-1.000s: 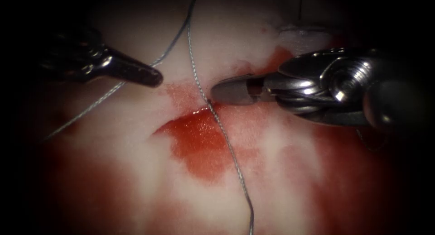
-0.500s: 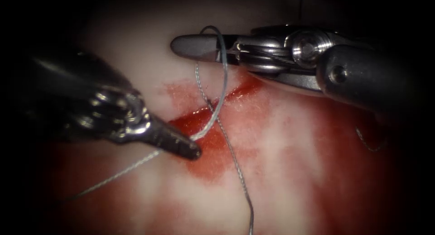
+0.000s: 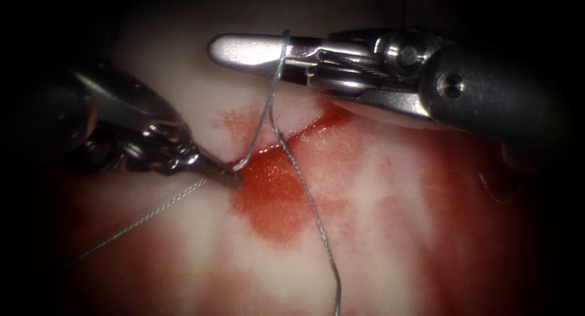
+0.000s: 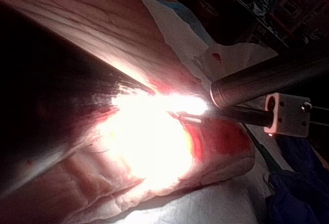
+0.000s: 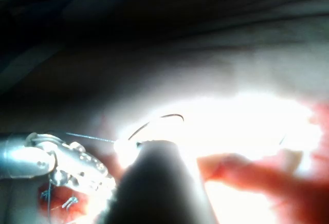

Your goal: Wound Closure

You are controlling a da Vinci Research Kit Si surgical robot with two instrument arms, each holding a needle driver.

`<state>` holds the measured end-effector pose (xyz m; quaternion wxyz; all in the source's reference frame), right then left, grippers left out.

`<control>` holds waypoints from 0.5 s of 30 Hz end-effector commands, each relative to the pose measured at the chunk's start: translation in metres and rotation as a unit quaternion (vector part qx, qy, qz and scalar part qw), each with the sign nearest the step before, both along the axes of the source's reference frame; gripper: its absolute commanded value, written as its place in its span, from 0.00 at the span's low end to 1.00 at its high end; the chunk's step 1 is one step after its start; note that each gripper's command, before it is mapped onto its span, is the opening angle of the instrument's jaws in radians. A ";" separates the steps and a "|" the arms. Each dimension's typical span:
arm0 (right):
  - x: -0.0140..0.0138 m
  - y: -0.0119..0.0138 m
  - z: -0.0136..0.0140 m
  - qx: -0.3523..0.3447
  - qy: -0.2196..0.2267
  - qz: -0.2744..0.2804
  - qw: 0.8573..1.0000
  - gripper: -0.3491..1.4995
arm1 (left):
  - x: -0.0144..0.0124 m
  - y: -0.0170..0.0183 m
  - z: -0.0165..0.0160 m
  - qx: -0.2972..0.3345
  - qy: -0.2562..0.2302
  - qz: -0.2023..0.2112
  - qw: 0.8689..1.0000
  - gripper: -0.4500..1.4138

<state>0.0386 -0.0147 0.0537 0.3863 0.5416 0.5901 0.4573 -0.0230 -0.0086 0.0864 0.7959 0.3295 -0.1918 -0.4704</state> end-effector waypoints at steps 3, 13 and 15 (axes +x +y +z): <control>0.0016 0.0000 -0.0008 0.008 0.019 -0.041 0.999 0.00 | -0.0001 0.0027 0.0007 -0.021 0.007 -0.017 1.000 0.00; 0.0026 -0.0029 -0.0018 0.023 -0.010 -0.172 0.985 0.00 | 0.0007 0.0059 0.0017 -0.093 0.016 -0.003 0.996 0.00; 0.0026 -0.0035 -0.0019 0.006 -0.067 -0.216 0.974 0.00 | 0.0007 0.0060 0.0014 -0.094 0.015 -0.001 0.995 0.00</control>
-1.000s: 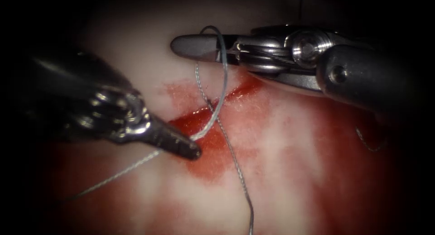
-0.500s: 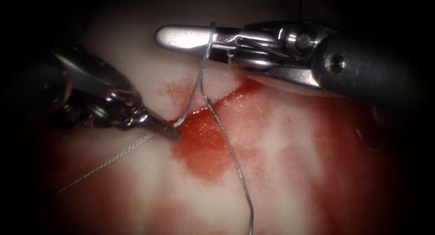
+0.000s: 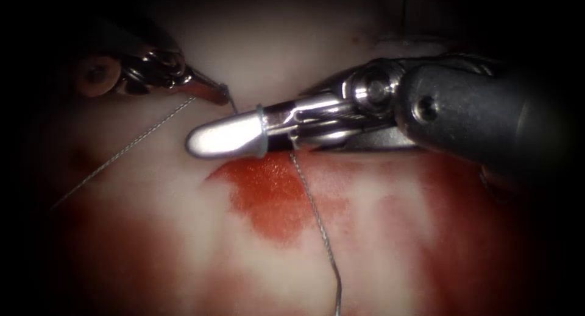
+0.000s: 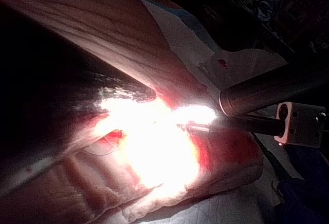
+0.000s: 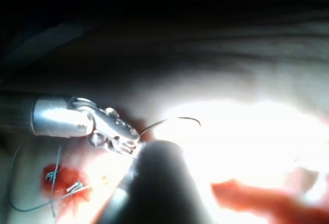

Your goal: Wound Closure

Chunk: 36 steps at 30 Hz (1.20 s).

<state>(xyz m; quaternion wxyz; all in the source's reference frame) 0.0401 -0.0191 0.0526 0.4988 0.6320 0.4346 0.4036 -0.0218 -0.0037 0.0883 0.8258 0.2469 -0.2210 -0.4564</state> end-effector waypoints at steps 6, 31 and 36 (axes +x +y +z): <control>0.0003 0.0001 -0.0010 -0.068 -0.136 -0.068 0.986 0.00 | -0.0009 0.0008 -0.0023 0.003 -0.003 -0.004 1.000 0.00; -0.0013 0.0005 -0.0058 -0.120 -0.453 -0.337 0.816 0.00 | -0.0036 -0.0014 -0.0083 -0.011 -0.025 -0.006 1.000 0.00; -0.0011 0.0028 -0.0066 -0.138 -0.456 -0.280 0.834 0.00 | -0.0031 -0.0025 -0.0083 0.009 -0.049 0.030 0.998 0.00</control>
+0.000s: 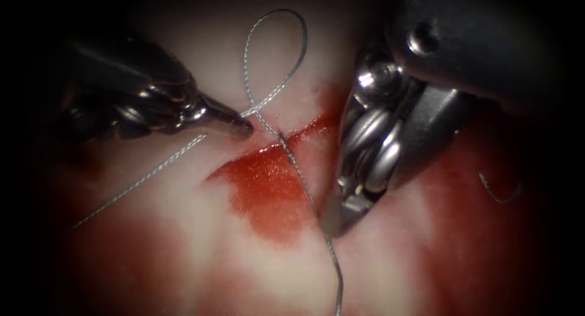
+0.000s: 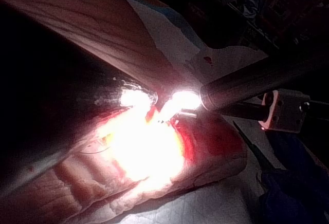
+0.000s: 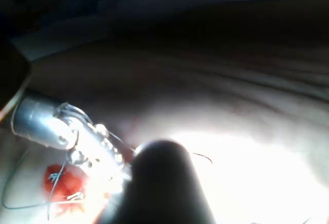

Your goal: Wound Closure

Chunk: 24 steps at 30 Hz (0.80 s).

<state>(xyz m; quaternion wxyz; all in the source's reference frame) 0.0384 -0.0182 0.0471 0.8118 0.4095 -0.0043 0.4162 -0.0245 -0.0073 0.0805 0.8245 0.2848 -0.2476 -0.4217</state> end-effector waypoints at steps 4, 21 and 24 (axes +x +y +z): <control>-0.0004 0.0036 -0.0008 -0.125 0.033 0.113 0.985 0.00 | -0.0002 0.0005 -0.0011 0.025 -0.035 0.018 0.999 0.00; -0.0040 0.0021 0.0098 0.151 0.312 0.533 0.772 0.00 | -0.0026 -0.0011 0.0006 0.064 -0.150 0.047 0.986 0.00; -0.0029 0.0017 0.0096 0.162 0.311 0.527 0.774 0.00 | -0.0026 -0.0009 0.0011 0.064 -0.151 0.050 0.985 0.00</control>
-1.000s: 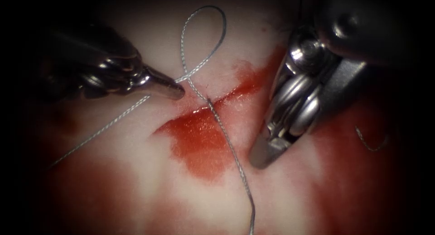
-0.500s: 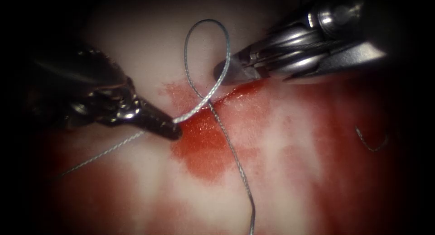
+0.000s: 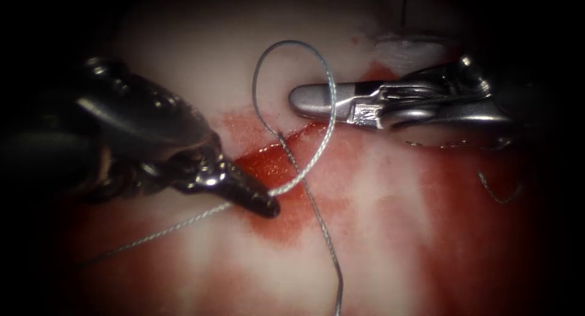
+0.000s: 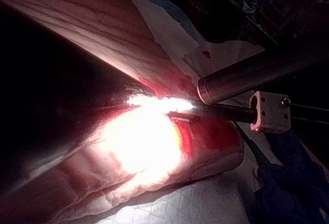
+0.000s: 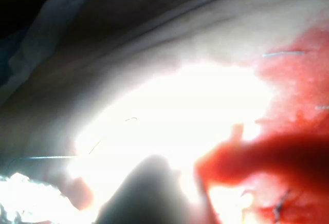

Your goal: Wound Closure

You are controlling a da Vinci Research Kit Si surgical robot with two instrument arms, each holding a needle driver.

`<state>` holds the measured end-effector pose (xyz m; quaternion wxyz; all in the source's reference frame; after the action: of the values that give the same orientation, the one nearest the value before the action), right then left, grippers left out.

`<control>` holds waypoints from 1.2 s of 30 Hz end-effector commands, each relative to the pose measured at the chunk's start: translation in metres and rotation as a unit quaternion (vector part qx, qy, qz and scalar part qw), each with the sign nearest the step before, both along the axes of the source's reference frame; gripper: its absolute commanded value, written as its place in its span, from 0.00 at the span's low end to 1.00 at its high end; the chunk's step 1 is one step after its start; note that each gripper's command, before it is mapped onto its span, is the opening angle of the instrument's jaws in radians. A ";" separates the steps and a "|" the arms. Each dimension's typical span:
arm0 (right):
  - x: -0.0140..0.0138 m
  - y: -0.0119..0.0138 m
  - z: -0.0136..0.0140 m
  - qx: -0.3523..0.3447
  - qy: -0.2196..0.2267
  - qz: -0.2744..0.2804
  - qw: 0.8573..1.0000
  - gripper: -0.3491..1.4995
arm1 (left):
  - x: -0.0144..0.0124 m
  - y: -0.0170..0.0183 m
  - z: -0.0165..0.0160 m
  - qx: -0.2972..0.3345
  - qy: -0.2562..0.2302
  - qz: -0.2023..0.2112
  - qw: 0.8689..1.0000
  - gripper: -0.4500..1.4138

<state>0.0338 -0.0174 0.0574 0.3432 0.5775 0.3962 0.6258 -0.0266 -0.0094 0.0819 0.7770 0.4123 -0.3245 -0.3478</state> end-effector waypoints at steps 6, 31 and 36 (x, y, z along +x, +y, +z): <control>0.0047 0.0011 -0.0026 0.005 0.081 0.003 0.997 0.00 | -0.0003 0.0002 0.0013 -0.003 0.004 0.002 1.000 0.00; 0.0068 -0.0022 -0.0061 -0.008 0.099 -0.242 0.965 0.00 | 0.0011 0.0045 0.0059 -0.030 0.113 -0.037 0.992 0.00; 0.0068 -0.0025 -0.0059 -0.032 0.007 -0.334 0.942 0.00 | 0.0013 0.0056 0.0042 -0.025 0.106 -0.058 0.992 0.00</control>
<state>0.0394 -0.0211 0.0522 0.5744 0.6542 0.1780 0.4586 -0.0246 -0.0047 0.0858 0.7894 0.3395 -0.2739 -0.4319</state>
